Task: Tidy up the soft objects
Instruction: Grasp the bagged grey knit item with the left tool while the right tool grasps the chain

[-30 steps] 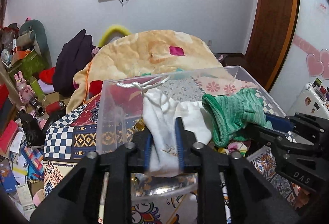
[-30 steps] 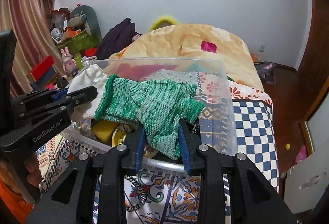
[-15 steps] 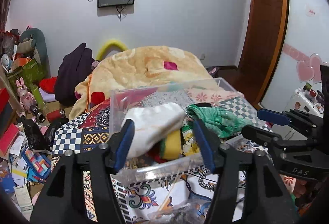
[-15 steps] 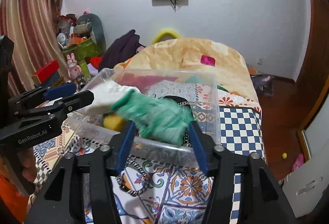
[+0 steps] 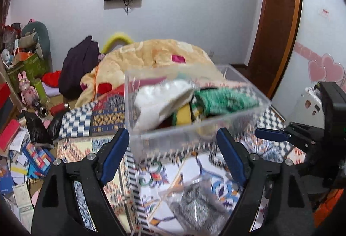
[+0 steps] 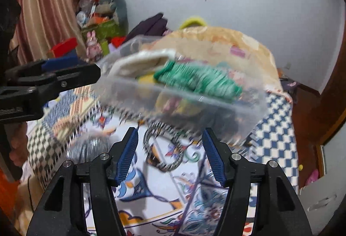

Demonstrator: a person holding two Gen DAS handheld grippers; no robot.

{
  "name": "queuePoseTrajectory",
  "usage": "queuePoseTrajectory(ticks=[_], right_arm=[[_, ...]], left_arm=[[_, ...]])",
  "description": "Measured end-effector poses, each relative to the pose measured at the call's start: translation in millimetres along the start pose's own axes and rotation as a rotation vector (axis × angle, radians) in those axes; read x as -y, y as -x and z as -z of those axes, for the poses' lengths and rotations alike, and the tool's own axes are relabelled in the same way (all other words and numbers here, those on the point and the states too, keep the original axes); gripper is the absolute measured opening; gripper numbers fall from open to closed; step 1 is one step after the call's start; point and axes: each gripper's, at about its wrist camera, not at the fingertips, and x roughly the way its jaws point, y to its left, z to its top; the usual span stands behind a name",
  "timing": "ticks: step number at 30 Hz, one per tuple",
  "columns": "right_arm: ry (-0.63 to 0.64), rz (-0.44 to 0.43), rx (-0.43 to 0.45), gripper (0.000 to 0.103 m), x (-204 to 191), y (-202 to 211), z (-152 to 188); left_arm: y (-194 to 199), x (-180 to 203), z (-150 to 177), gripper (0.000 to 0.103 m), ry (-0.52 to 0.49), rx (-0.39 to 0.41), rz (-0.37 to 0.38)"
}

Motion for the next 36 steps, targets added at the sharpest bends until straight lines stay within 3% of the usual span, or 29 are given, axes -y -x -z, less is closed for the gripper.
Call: queuePoseTrajectory(ticks=[8, 11, 12, 16, 20, 23, 30, 36], right_arm=[[-0.02, -0.062, -0.104, 0.058, -1.4, -28.3, 4.5], [-0.026, -0.055, -0.104, 0.045, 1.6, -28.5, 3.5], [-0.03, -0.062, -0.105, 0.036, 2.4, -28.1, 3.1], [-0.031, -0.052, -0.092, 0.022, 2.1, -23.8, 6.3], [-0.039, -0.053, -0.075, 0.011, 1.4, -17.0, 11.4], [-0.043, -0.05, -0.055, 0.01, 3.4, -9.6, 14.6], [-0.049, -0.039, -0.011, 0.008, 2.2, 6.5, 15.4], [-0.044, -0.03, 0.026, 0.007, -0.9, 16.8, 12.0]], left_arm=[[-13.2, 0.3, 34.0, 0.083, 0.005, -0.117, 0.033], [-15.8, 1.7, 44.5, 0.083, 0.014, -0.149, 0.049], [-16.3, 2.8, 48.3, 0.083, 0.016, -0.16, 0.055], [-20.9, 7.0, 61.1, 0.083, 0.021, -0.202, 0.091], [-26.3, 11.5, 71.4, 0.083, 0.029, -0.239, 0.107], [-24.9, 15.1, 76.2, 0.083, 0.027, -0.228, 0.098], [-19.0, 20.3, 75.7, 0.04, 0.045, -0.222, 0.145], [-6.3, 13.9, 68.6, 0.029, 0.062, -0.184, 0.131]])
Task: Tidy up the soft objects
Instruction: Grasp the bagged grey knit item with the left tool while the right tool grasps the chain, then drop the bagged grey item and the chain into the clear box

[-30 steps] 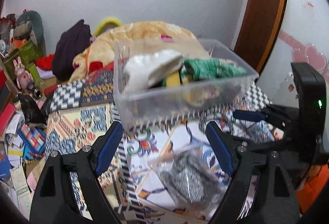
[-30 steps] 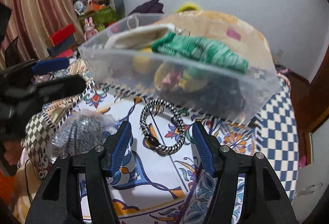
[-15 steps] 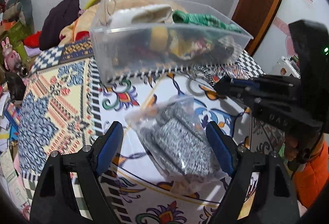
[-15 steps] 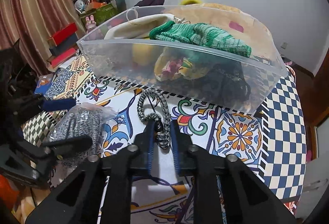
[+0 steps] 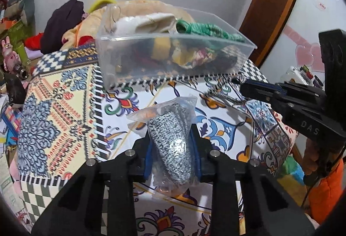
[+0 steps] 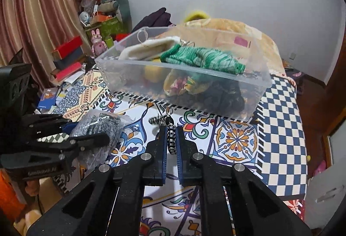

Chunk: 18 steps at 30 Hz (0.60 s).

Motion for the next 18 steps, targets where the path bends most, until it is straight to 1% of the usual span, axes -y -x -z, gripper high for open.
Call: queuePoseTrajectory(ticks=[7, 12, 18], right_arm=[[-0.005, 0.006, 0.05, 0.007, 1.0, 15.3, -4.4], [-0.003, 0.014, 0.102, 0.007, 2.7, 31.9, -11.5], [-0.01, 0.013, 0.185, 0.007, 3.9, 51.2, -29.9]], left_arm=[[24.5, -5.0, -10.6, 0.027, 0.009, 0.073, -0.012], [41.9, -7.0, -26.5, 0.027, 0.013, 0.14, -0.016], [57.8, -5.0, -50.1, 0.027, 0.01, 0.226, -0.029]])
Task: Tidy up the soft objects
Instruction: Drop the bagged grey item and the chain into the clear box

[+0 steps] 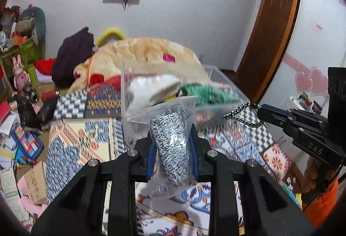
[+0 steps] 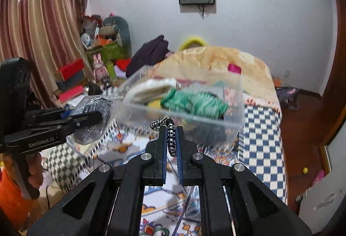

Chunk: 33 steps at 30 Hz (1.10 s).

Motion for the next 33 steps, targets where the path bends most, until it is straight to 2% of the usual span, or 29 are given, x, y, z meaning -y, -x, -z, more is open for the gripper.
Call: queuePoseTrajectory(ticks=[8, 16, 22, 33], right_arm=[[-0.004, 0.017, 0.073, 0.007, 2.7, 0.6, -27.3], [-0.05, 0.019, 0.102, 0.007, 8.7, -13.0, -45.3], [-0.084, 0.035, 0.075, 0.007, 12.4, -38.0, -46.0], [-0.039, 0.044, -0.045, 0.007, 3.6, -80.0, -31.0]], left_arm=[[2.4, 2.5, -33.9, 0.027, -0.029, 0.089, -0.039], [-18.5, 0.8, -56.4, 0.027, -0.046, 0.122, -0.082], [-51.5, -4.7, -61.2, 0.027, -0.016, 0.085, -0.089], [-106.3, -16.3, -52.5, 0.027, 0.013, -0.048, -0.074]])
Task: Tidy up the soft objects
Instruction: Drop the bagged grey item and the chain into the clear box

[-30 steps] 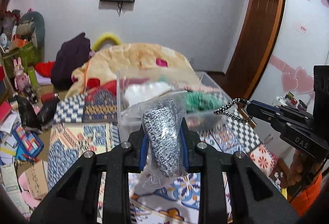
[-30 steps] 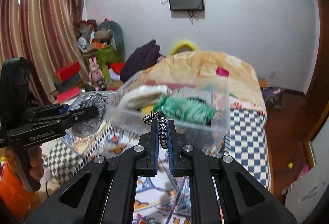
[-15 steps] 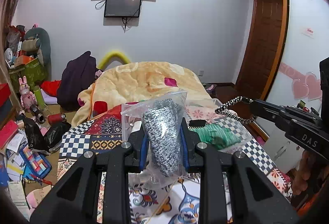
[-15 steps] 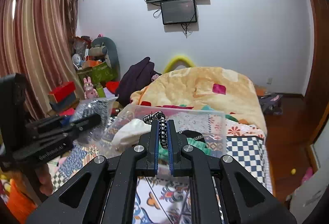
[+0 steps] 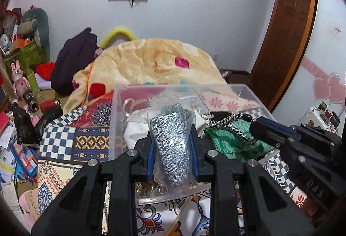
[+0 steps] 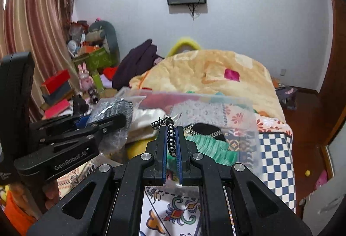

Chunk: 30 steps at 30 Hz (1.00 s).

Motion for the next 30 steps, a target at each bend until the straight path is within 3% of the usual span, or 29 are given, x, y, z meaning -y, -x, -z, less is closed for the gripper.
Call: queuePoseTrajectory(ticks=[6, 9, 11, 13, 20, 30], right_arm=[[0.003, -0.042, -0.073, 0.007, 1.5, -9.2, 7.3], [-0.008, -0.048, -0.099, 0.008, 6.1, -11.8, 10.7], [-0.021, -0.056, -0.105, 0.012, 10.4, -9.5, 12.1], [-0.034, -0.063, -0.107, 0.028, 13.8, -5.3, 12.4], [-0.036, -0.053, -0.05, 0.032, 17.5, 26.0, 7.9], [-0.019, -0.035, 0.135, 0.032, 8.9, 100.2, -12.1]], left_arm=[[-6.5, -5.7, 4.7, 0.032, 0.035, -0.052, 0.03], [-4.8, -9.1, 6.0, 0.041, 0.048, -0.061, 0.041], [0.3, -9.3, 7.2, 0.046, 0.049, -0.056, 0.043], [5.8, -9.7, 7.5, 0.049, 0.044, -0.047, 0.042], [42.2, -2.5, 1.4, 0.05, 0.03, 0.018, 0.061], [128.1, 23.4, -11.5, 0.05, -0.04, 0.21, 0.056]])
